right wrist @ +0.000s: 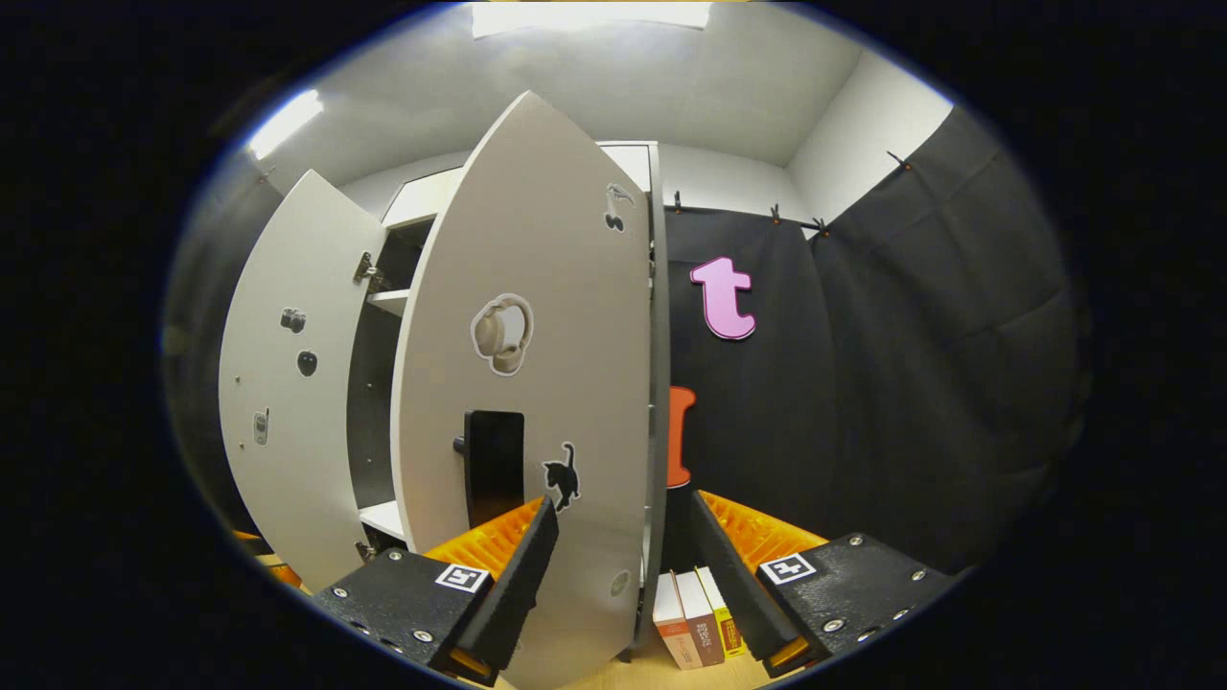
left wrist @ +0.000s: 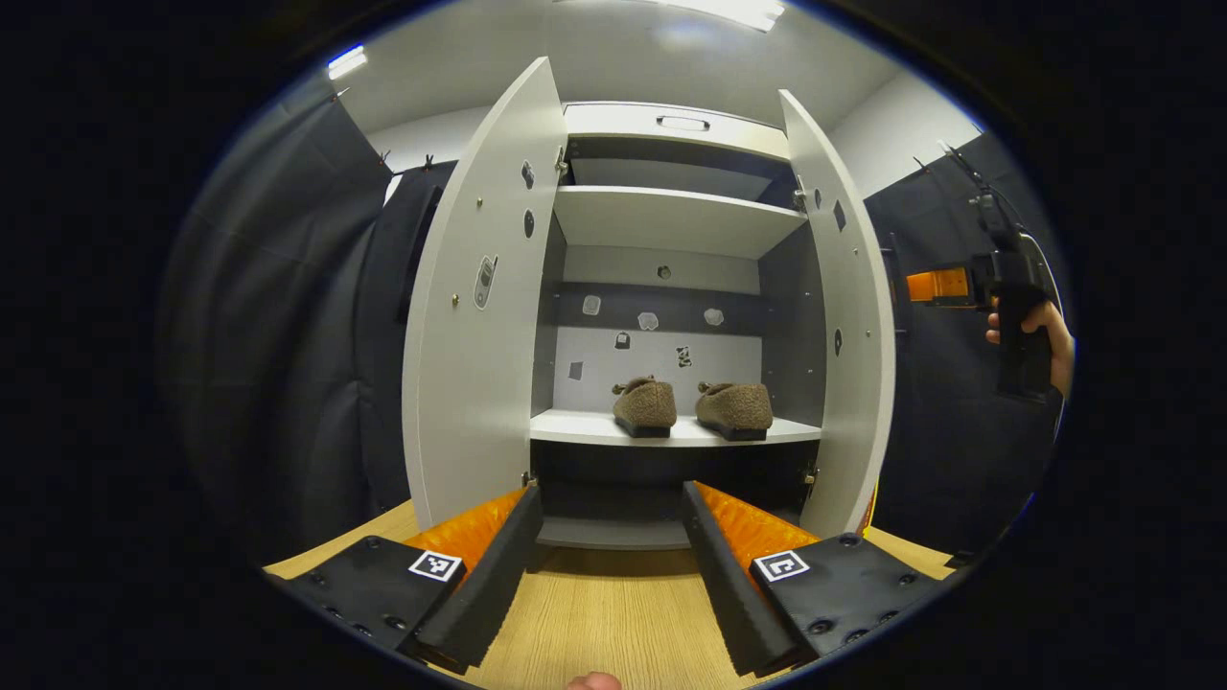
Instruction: Grab one shoe with the right hand and put it into the shoe cabinet, grab the other shoe with the left hand and put it into the shoe cabinet; then close the right door with the right hand and the left door with the left hand.
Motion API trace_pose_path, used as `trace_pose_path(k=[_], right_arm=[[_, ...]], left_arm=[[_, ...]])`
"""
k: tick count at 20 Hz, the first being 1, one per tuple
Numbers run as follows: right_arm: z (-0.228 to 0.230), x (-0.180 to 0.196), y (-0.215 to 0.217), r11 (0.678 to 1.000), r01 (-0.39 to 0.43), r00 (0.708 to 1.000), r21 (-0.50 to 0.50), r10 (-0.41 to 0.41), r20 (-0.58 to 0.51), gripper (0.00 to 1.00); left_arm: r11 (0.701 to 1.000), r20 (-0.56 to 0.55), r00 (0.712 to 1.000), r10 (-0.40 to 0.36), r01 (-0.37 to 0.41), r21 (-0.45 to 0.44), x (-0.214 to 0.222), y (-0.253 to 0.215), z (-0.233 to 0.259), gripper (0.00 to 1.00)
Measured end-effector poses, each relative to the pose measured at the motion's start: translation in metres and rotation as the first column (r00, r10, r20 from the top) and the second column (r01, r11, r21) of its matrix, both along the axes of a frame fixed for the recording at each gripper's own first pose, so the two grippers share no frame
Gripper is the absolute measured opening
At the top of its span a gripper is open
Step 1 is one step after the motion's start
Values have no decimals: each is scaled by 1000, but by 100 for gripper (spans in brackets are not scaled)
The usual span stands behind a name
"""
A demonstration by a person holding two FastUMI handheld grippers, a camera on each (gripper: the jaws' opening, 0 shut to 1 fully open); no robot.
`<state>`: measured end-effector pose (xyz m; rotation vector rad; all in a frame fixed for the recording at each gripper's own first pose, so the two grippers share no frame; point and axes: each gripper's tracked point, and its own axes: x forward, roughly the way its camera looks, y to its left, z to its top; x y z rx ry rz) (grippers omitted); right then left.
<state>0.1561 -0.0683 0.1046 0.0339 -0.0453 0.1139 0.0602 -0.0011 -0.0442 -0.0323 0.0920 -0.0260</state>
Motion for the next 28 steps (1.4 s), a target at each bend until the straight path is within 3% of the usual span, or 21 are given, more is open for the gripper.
trace_pose_path(k=[1,6,7,12,16,17,26,28], right_arm=[[-1,2,10,1000,-22,1000,3,22,-1,87],[0,8,49,994,-109,994,20,108,11,91],[0,9,55,993,-119,993,19,119,15,91],[-9,23,85,986,-163,987,31,163,-9,92],[-17,36,98,986,-164,986,40,165,-30,92],[-17,38,100,986,-160,987,48,162,-24,92],[-22,71,118,990,-136,988,33,138,-63,92],[-23,80,121,992,-122,990,19,123,-67,92]], left_arm=[[1000,4,1000,1,-1,8,-1,1,1,99],[1000,-2,1000,0,0,11,-2,1,2,91],[1000,-4,1000,2,-2,9,-3,1,2,95],[1000,-7,1000,-1,1,3,-6,0,0,95],[1000,-1,1000,3,-3,2,-7,1,2,95],[1000,-1,1000,5,-5,1,-8,1,2,99],[1000,-1,1000,24,-24,5,-7,10,2,99],[1000,-1,1000,27,-27,3,-6,12,1,95]])
